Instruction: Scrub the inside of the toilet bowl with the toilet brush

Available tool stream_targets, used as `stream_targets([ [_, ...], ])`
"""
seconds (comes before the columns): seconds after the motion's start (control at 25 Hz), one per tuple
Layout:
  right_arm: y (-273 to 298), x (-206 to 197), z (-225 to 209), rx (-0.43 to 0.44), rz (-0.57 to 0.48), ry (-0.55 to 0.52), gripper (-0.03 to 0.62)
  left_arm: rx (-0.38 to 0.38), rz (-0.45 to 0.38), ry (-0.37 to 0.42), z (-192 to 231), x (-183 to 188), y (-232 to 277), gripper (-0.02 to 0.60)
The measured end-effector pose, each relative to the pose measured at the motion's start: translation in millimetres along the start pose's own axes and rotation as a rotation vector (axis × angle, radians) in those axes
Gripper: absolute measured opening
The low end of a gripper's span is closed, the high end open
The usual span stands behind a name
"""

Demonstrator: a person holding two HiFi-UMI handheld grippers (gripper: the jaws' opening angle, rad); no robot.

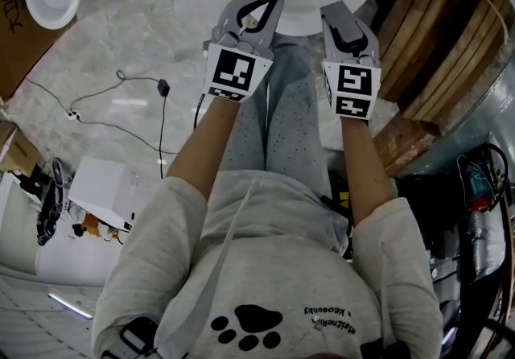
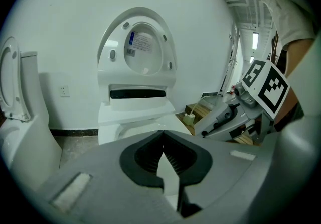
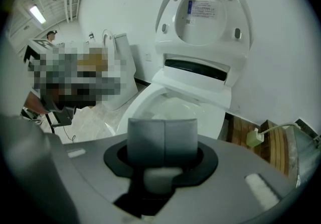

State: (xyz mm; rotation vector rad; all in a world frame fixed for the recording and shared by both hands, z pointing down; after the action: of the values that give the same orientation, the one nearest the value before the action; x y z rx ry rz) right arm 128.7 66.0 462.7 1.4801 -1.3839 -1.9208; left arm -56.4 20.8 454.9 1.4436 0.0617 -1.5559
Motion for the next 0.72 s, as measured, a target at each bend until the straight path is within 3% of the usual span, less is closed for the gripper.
stream_targets([
  [0.72, 5.9, -19.9, 12.0, 0.036, 0.102, -0.038, 0.155, -0.005, 0.066, -0.044, 0.6, -22.8, -9.4, 0.002],
])
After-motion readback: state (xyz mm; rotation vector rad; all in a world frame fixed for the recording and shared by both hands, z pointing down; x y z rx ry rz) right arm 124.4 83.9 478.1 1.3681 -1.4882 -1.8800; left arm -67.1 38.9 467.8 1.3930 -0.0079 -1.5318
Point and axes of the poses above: the fingertips, and each gripper's own axes: y forward along the fingers, z to its left, x out of its top, the point moved 9 cm from there along -y, backward along the fingers, and after that the axes turned 7 degrees about -y, right-handed, at the moved point
